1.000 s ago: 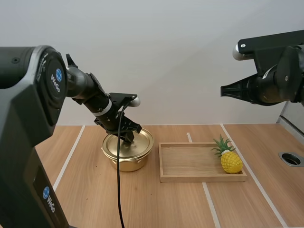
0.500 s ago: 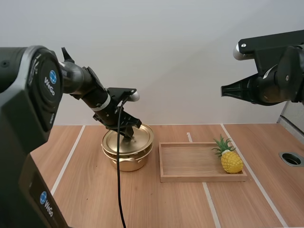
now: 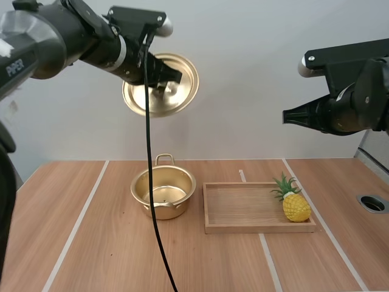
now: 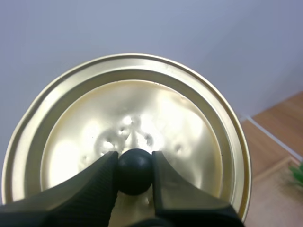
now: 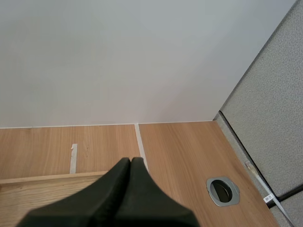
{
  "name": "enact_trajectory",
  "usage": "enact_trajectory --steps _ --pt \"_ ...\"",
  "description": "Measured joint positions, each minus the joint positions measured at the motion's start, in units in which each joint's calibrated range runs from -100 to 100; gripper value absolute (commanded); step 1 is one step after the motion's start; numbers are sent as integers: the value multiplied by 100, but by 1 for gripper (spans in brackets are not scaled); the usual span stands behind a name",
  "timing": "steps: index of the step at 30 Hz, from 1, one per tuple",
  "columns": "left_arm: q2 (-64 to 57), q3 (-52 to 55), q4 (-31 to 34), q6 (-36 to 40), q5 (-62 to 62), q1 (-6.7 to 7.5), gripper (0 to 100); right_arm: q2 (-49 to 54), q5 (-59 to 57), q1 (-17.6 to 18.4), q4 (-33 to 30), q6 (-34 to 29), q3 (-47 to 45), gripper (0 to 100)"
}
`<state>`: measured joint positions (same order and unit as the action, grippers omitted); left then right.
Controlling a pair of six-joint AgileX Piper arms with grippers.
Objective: Open the pot, put the pineapple inside, and close it
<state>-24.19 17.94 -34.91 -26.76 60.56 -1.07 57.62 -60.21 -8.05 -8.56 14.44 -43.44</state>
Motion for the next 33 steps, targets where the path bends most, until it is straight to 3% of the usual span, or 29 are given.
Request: enact_trajectory --steps 5,17,33 --pt "-737 -15 -36 10 -1192 0 1 0 16 0 46 0 0 0" --pt "-2288 -15 -262 112 -2589 0 0 0 16 0 345 0 0 0" --pt "-2942 -38 -284 187 -3006 0 0 -129 16 0 389 479 0 0"
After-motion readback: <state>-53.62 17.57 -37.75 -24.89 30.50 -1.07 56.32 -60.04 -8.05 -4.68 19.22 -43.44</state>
